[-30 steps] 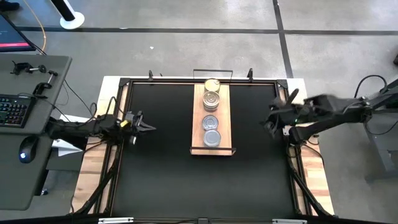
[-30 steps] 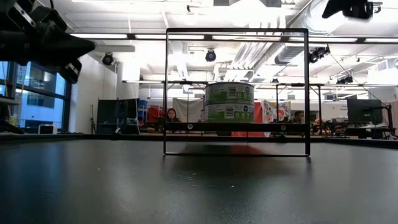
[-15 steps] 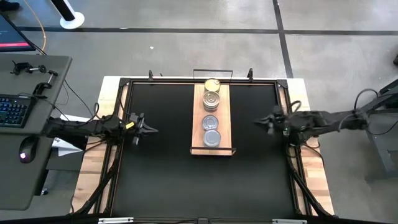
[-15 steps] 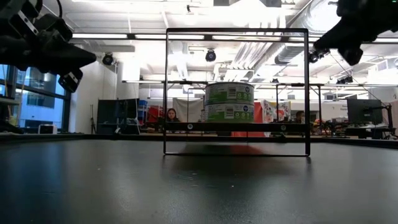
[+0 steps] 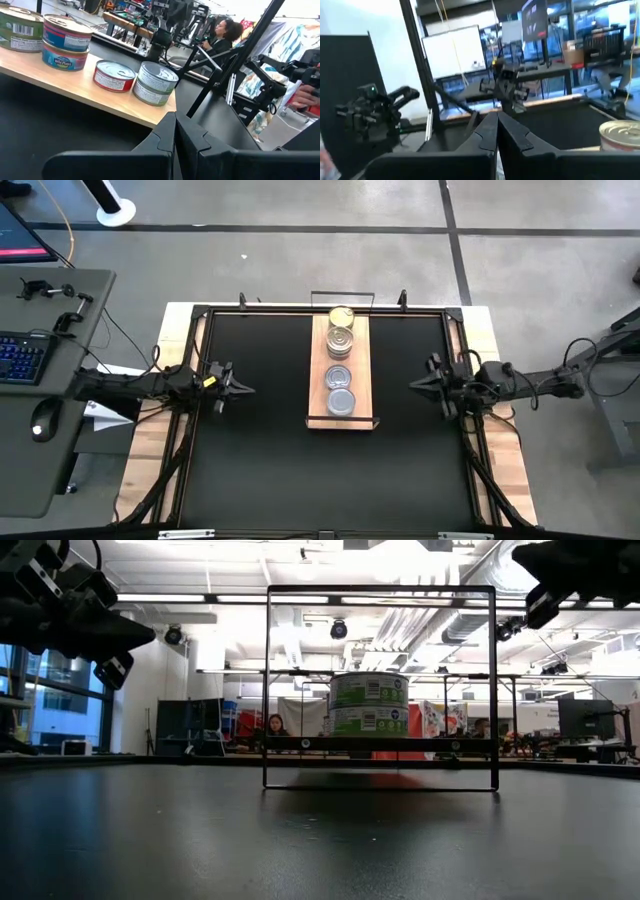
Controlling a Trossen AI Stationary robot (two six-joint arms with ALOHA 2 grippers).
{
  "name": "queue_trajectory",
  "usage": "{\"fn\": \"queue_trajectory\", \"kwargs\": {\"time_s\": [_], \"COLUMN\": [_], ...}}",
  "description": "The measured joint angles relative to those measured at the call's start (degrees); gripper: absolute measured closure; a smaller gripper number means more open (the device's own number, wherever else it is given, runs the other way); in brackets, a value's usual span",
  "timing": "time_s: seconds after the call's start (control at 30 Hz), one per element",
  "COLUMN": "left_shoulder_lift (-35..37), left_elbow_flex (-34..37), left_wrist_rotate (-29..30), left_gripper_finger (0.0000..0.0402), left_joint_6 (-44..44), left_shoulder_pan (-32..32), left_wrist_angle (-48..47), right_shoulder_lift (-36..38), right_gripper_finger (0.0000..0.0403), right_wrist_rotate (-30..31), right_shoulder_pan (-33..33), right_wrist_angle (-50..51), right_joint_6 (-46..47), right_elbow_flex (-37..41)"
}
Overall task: Stack canned seafood by type on shelf
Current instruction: Return to Home Position
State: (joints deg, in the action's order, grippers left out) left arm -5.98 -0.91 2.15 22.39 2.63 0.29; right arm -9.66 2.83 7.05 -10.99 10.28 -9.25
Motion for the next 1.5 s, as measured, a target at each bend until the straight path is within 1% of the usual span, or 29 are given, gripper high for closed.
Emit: {"fn": "queue_trajectory", "kwargs": {"time_s": [0.1, 0.23, 0.33, 0.4, 0.5, 0.67, 0.83, 0.9, 1.0, 1.1, 1.17, 1.2, 1.3, 1.4, 1.5], "left_shoulder_lift": [-0.1, -0.1, -0.1, -0.1, -0.2, -0.3, -0.3, -0.3, -0.3, -0.3, -0.3, -0.3, -0.3, -0.3, -0.3], "left_elbow_flex": [0.0, 0.0, 0.0, 0.0, 0.0, 0.0, 0.0, 0.0, 0.0, 0.0, 0.0, 0.0, 0.0, 0.0, 0.0], "left_wrist_rotate": [0.0, 0.0, 0.0, 0.0, 0.0, -0.1, 0.0, 0.0, 0.0, 0.0, 0.0, 0.0, 0.0, 0.0, 0.0], "left_gripper_finger": [0.0401, 0.0401, 0.0401, 0.0401, 0.0401, 0.0401, 0.0401, 0.0401, 0.0401, 0.0402, 0.0402, 0.0402, 0.0401, 0.0401, 0.0402], "left_joint_6": [0.0, 0.0, 0.0, 0.0, 0.0, 0.0, 0.0, 0.0, 0.0, 0.0, 0.0, 0.0, 0.0, 0.0, 0.0], "left_shoulder_pan": [0.0, 0.0, 0.0, 0.0, 0.0, 0.0, 0.0, 0.0, 0.0, 0.0, 0.0, 0.0, 0.0, 0.0, 0.0], "left_wrist_angle": [0.0, -0.2, -0.1, -0.2, -0.2, -0.3, -0.3, -0.3, -0.2, -0.2, -0.2, -0.2, -0.2, -0.2, -0.1], "right_shoulder_lift": [1.1, 5.1, 9.4, 9.5, 9.1, 9.1, 9.3, 9.0, 9.1, 8.9, 8.2, 7.7, 6.1, 5.1, 4.7], "right_gripper_finger": [0.0403, 0.0403, 0.0403, 0.0403, 0.0403, 0.0403, 0.0403, 0.0403, 0.0403, 0.0403, 0.0403, 0.0403, 0.0403, 0.0403, 0.0403], "right_wrist_rotate": [0.0, 0.0, -0.1, -0.5, -3.0, -5.3, -7.5, -9.7, -13.7, -13.8, -12.6, -11.6, -9.0, -8.9, -8.9], "right_shoulder_pan": [-0.1, -0.2, -1.0, -1.4, -2.2, -4.9, -9.4, -10.9, -12.2, -12.3, -12.3, -12.3, -12.3, -12.3, -12.3], "right_wrist_angle": [-1.6, 2.7, 6.9, 10.1, 12.3, 15.2, 12.8, 9.2, 8.6, 8.6, 8.7, 9.0, 9.3, 9.5, 9.5], "right_joint_6": [-2.0, -4.6, -4.0, -3.2, -3.3, -7.6, -6.2, -4.8, -4.5, -4.6, -4.7, -3.9, 4.3, 9.8, 12.1], "right_elbow_flex": [1.5, 3.4, 4.3, 4.7, 4.7, 4.7, 7.5, 8.7, 8.7, 8.7, 8.7, 8.7, 8.7, 8.7, 8.7]}}
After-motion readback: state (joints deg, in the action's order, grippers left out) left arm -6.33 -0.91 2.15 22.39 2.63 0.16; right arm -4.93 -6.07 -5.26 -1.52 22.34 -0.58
